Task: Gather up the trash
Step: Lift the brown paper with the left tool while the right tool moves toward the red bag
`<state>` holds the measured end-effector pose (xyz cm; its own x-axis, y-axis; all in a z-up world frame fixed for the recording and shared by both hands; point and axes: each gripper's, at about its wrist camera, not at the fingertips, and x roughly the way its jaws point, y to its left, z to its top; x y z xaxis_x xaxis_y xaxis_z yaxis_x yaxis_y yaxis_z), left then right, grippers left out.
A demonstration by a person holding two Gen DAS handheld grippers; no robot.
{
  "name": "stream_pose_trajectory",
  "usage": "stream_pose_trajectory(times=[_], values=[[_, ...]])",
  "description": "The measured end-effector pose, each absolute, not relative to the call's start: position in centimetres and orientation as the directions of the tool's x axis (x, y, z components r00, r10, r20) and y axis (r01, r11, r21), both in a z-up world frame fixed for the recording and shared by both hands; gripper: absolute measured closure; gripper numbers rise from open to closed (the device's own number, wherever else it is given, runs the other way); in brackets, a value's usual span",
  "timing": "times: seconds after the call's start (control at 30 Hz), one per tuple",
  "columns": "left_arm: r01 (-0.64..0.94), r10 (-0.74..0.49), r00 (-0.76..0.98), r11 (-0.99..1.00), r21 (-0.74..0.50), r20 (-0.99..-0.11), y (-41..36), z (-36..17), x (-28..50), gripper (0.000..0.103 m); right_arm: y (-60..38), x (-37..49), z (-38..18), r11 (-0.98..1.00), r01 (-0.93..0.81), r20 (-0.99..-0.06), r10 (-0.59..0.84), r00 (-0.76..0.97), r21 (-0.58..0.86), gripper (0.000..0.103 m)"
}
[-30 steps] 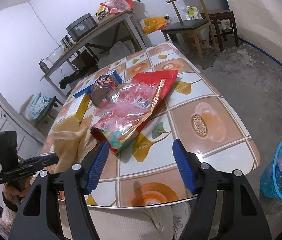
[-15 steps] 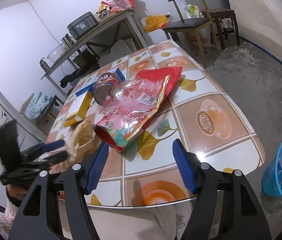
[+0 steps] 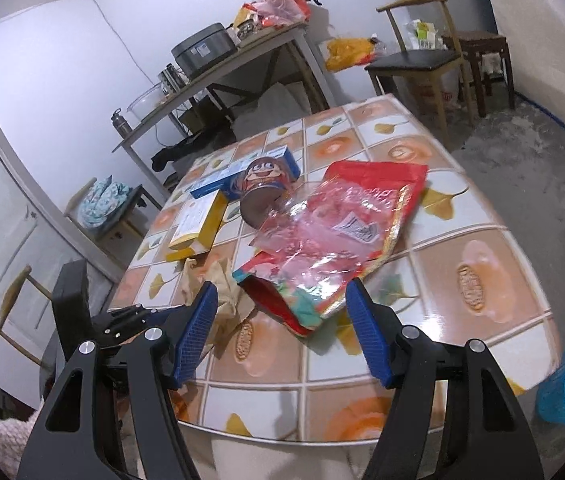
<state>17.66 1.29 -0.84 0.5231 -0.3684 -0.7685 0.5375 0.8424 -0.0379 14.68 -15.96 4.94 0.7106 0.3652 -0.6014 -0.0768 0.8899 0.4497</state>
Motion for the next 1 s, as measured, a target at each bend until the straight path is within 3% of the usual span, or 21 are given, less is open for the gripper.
stream_pose_trajectory(times=[0.1, 0.33, 0.47, 0.53, 0.63, 0.83, 1.0], values=[[0.527, -0.375, 0.528, 0.848, -0.053, -0.762, 1.8, -0.9, 18.0, 0.087, -16.0, 15.3, 4.1, 0.882, -0.033, -0.618, 0.357, 0.700, 0.471, 0.038], [0.531, -0.397, 0.539, 0.845, -0.066, -0.743, 2.3, -1.1, 17.9, 0.093, -17.1, 16.3, 4.6, 0.894, 0.030, -0.629, 0.289, 0.722, 0.446, 0.039], [0.530, -0.410, 0.540, 0.844, -0.083, -0.735, 2.5, -1.2, 18.0, 0.094, -17.7, 17.3, 4.9, 0.892, 0.049, -0.623, 0.274, 0.732, 0.450, 0.054], [0.530, -0.414, 0.541, 0.844, -0.085, -0.732, 2.6, -1.3, 18.0, 0.094, -17.4, 17.8, 5.1, 0.898, 0.034, -0.623, 0.277, 0.731, 0.440, 0.056], [0.534, -0.416, 0.542, 0.841, -0.082, -0.730, 2.6, -1.3, 17.9, 0.094, -15.7, 18.2, 5.3, 0.934, -0.011, -0.640, 0.254, 0.725, 0.358, 0.056], [0.537, -0.423, 0.539, 0.839, -0.090, -0.728, 2.9, -1.3, 17.8, 0.094, -11.8, 19.6, 3.6, 0.996, -0.081, -0.728, 0.081, 0.681, 0.036, 0.056], [0.537, -0.423, 0.541, 0.839, -0.088, -0.726, 2.9, -1.4, 17.7, 0.094, -11.9, 20.4, 2.4, 0.997, -0.083, -0.752, 0.053, 0.657, -0.003, 0.063]])
